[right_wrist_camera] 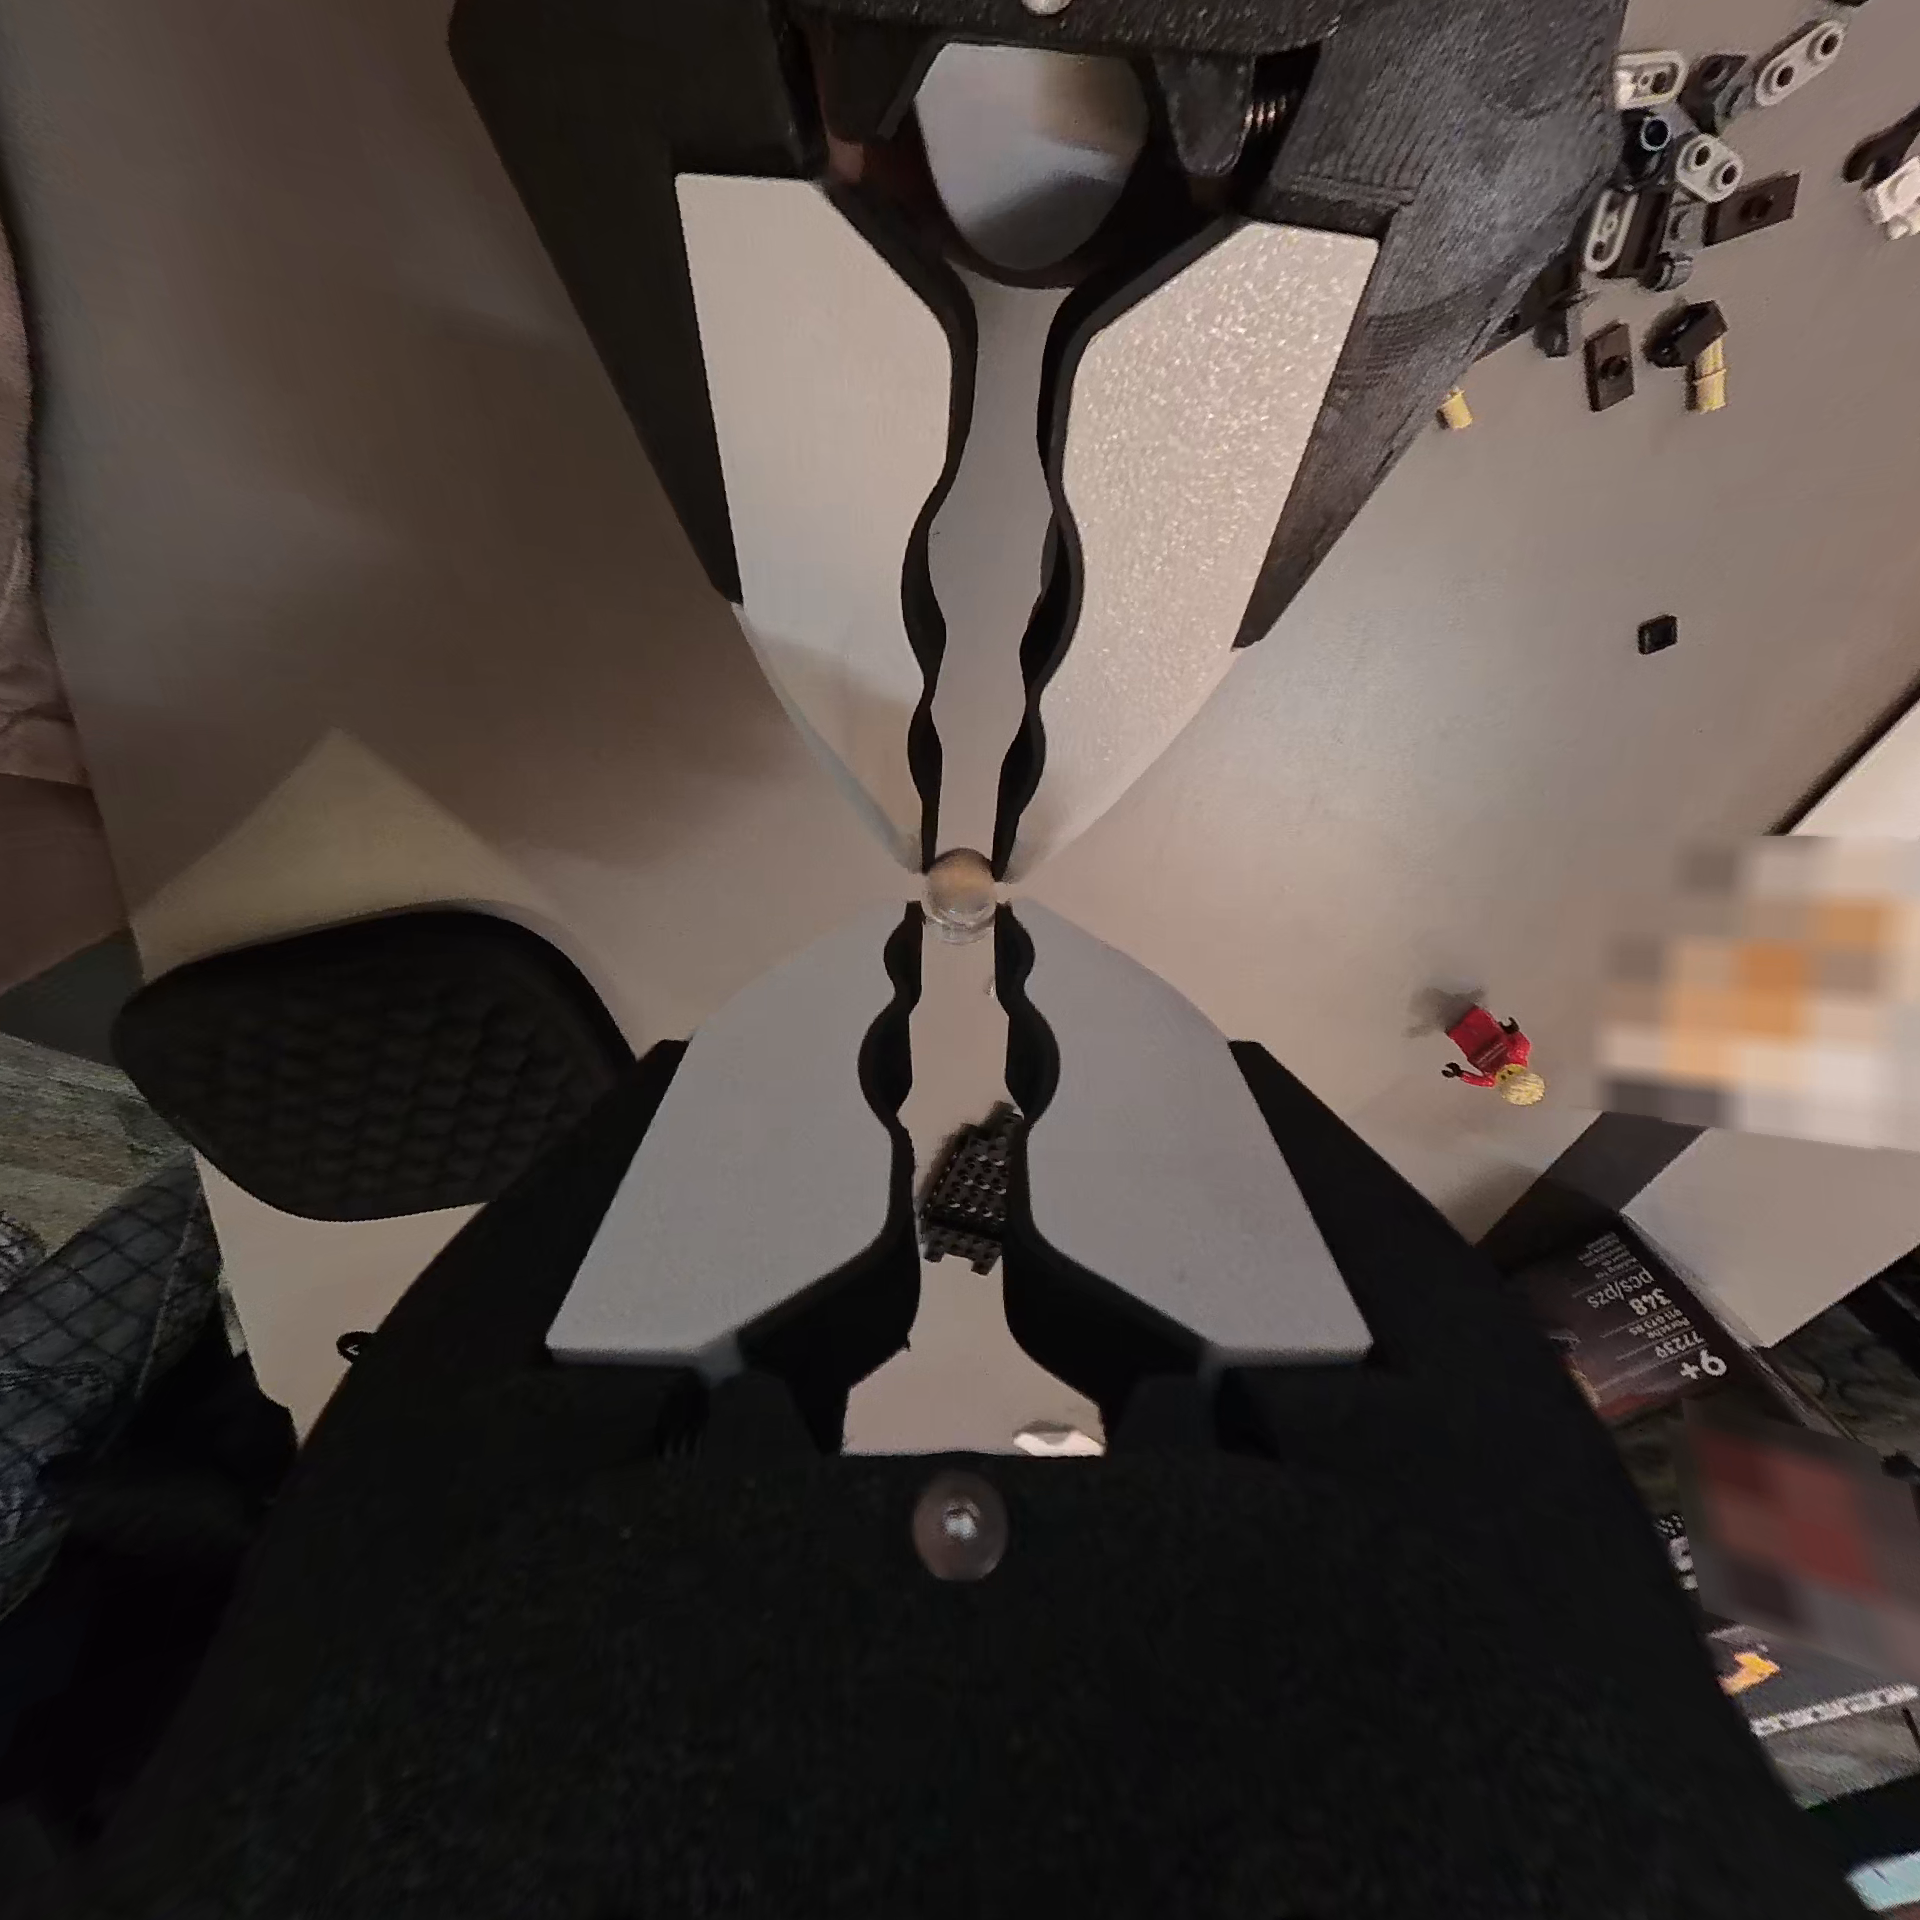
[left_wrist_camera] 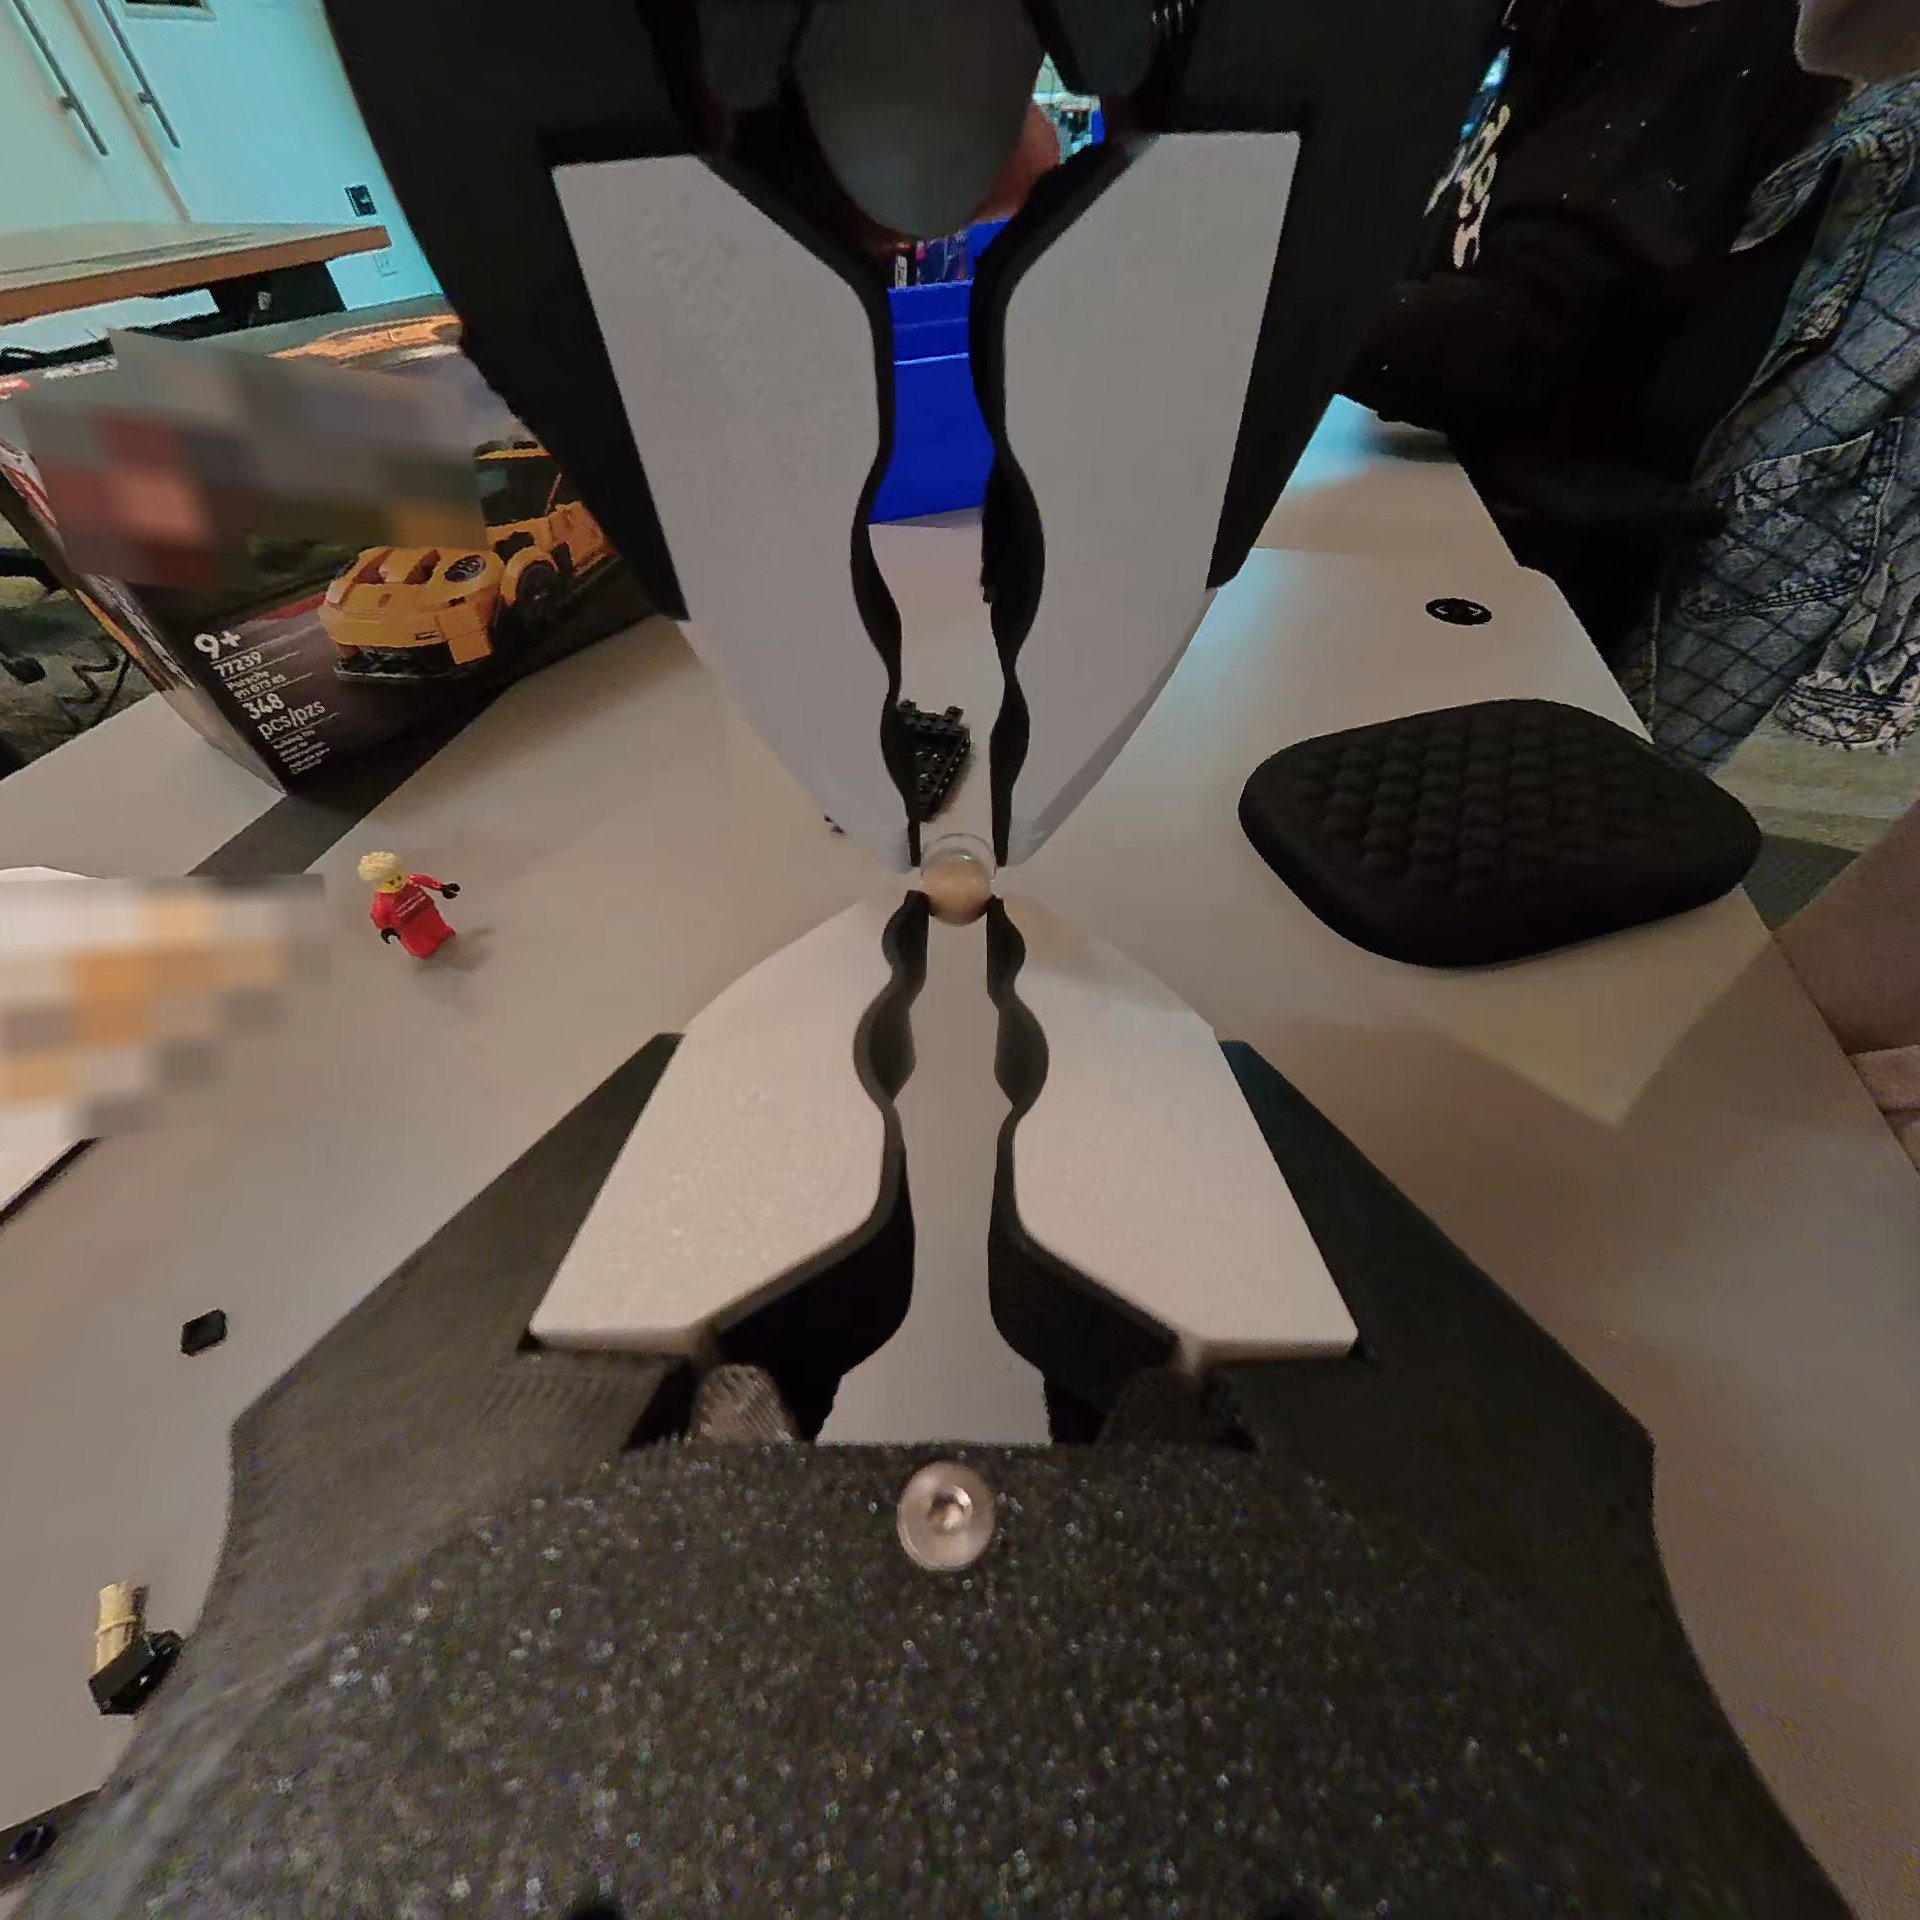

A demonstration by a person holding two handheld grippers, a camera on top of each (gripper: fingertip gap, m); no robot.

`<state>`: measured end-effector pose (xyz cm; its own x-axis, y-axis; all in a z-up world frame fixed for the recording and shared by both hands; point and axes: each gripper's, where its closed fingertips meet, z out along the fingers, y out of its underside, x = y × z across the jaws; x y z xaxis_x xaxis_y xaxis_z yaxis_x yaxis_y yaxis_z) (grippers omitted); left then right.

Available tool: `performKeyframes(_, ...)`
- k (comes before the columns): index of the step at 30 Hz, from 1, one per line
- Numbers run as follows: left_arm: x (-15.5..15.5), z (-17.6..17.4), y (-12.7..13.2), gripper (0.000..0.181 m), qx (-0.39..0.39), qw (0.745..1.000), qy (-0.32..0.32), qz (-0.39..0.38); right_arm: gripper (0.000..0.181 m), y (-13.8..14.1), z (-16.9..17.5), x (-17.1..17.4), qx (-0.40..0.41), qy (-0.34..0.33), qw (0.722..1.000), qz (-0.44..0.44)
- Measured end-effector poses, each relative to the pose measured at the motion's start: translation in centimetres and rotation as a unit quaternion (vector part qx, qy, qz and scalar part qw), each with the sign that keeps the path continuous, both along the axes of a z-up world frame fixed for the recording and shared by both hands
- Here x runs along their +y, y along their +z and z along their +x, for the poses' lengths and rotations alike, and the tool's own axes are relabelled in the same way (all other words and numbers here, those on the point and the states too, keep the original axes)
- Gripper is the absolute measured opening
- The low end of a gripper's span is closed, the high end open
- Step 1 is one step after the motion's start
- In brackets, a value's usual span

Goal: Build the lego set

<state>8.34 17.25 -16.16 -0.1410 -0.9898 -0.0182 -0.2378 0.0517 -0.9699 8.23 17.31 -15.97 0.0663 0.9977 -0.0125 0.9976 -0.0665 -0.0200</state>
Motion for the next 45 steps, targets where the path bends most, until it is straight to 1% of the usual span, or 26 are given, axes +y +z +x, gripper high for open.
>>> performKeyframes(7,0.2,-0.2,0.8,0.011,-0.02,1.0,0.002,-0.01,0.014,0.6,-0.2,0.2,0.013,-0.007,1.0,0.007)
performKeyframes(11,0.5,-0.4,1.8,0.011,-0.045,0.998,0.002,-0.035,0.016,1.2,-0.4,0.4,0.037,-0.014,0.999,0.022)
performKeyframes(16,0.5,-0.6,2.3,0.011,-0.062,0.997,-0.002,-0.05,0.017,2.2,-0.6,0.6,0.07,-0.027,0.997,0.033)
performKeyframes(27,-0.2,-0.6,2.6,0.011,-0.069,0.997,-0.01,-0.021,0.013,2.9,-0.7,0.0,0.109,-0.048,0.993,0.009)
performKeyframes(36,-0.6,-0.6,2.5,0.011,-0.067,0.998,-0.011,-0.007,0.012,2.6,-0.9,-0.4,0.11,-0.043,0.993,-0.002)
performKeyframes(40,-0.5,-0.8,2.9,0.011,-0.081,0.996,-0.017,-0.024,0.012,2.9,-0.8,-0.4,0.122,-0.037,0.992,0.001)
performKeyframes(45,-0.6,-1.1,4.1,0.011,-0.116,0.992,-0.029,-0.051,0.013,4.0,-1.2,-0.6,0.165,-0.045,0.985,0.003)
